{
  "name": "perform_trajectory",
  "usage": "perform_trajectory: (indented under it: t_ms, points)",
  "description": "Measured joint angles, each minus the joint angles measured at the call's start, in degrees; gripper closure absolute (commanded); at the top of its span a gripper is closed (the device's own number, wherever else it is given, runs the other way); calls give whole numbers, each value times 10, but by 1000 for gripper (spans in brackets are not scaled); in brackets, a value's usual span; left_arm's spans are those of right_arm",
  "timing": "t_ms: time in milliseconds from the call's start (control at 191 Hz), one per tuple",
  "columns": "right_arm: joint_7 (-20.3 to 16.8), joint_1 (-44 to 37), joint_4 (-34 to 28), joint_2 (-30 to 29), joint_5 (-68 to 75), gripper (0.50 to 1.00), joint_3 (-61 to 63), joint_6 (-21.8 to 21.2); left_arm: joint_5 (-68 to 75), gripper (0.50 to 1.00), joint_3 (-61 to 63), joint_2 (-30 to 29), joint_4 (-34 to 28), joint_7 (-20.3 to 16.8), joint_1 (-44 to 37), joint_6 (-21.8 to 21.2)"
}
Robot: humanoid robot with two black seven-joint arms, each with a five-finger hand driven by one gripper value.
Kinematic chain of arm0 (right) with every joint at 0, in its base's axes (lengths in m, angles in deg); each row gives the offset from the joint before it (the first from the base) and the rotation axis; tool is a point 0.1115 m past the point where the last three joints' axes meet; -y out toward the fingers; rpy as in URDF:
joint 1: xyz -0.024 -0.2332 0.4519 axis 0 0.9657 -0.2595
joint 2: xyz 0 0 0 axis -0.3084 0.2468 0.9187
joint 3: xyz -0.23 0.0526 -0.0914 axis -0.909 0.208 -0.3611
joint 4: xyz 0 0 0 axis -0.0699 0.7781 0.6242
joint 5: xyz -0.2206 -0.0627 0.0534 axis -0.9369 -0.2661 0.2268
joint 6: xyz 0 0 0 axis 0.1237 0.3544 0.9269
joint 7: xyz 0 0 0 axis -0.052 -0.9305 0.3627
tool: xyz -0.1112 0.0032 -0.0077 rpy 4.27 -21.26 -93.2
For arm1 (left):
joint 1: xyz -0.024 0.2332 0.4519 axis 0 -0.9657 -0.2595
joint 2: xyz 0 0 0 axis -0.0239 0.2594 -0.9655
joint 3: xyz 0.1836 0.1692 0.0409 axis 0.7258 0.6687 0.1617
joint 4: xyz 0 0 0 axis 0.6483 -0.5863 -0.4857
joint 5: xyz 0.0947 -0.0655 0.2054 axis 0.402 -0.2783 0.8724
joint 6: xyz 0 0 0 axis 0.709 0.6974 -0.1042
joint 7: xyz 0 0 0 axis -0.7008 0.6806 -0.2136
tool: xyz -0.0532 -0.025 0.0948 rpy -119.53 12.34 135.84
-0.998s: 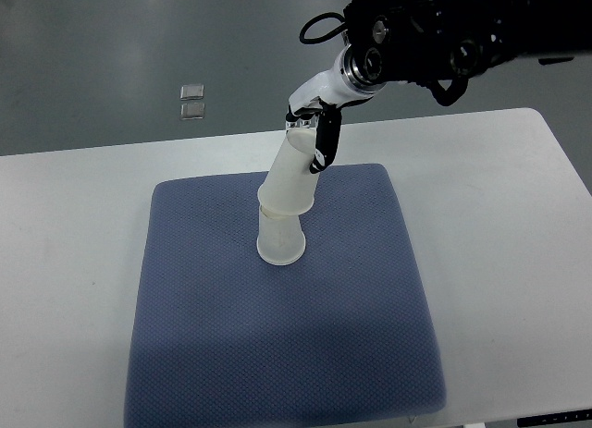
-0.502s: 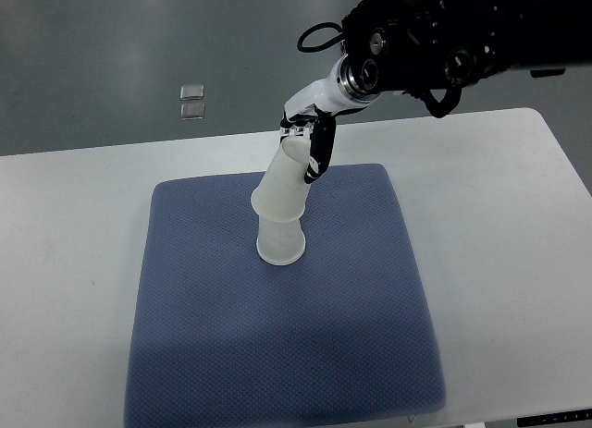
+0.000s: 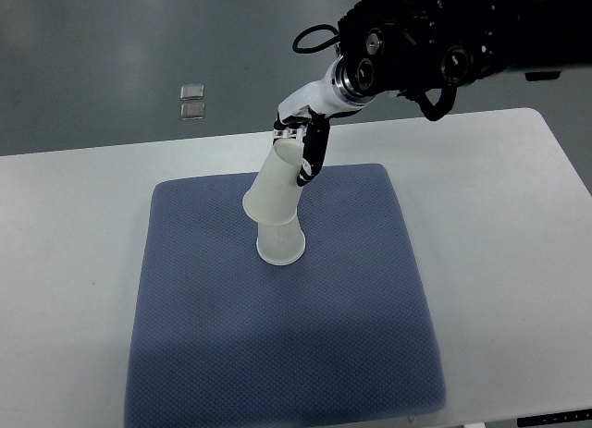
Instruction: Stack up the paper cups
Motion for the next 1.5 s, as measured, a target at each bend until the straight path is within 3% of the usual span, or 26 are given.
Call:
perform_trajectory:
  t_ms: [220, 627, 857, 978, 1192, 1296, 1417, 1500]
  points:
    - [1, 5, 0, 0, 0, 677, 1, -3, 0, 500, 0, 0, 0, 0, 0, 0]
    - [5, 12, 5, 0, 1, 666, 2, 4, 0, 500, 0, 0, 0, 0, 0, 0]
    - [15, 53, 55, 0, 59, 668, 24, 61, 0, 500, 0, 0, 0, 0, 0, 0]
    - [19, 106, 88, 18, 102, 666, 93, 109, 0, 500, -1, 0, -1, 0, 0, 0]
    - [27, 279, 129, 125, 143, 656, 339, 218, 0, 500, 0, 0, -2, 0, 0, 0]
    - [43, 388, 156, 152, 145, 652, 501, 233, 0, 500, 0, 0, -2, 0, 0, 0]
    - [59, 505, 184, 158, 138, 603, 670, 233, 0, 500, 0, 0, -2, 0, 0, 0]
    - [72, 565, 191, 155, 135, 599, 750, 229, 0, 500, 0, 0, -2, 0, 0, -1]
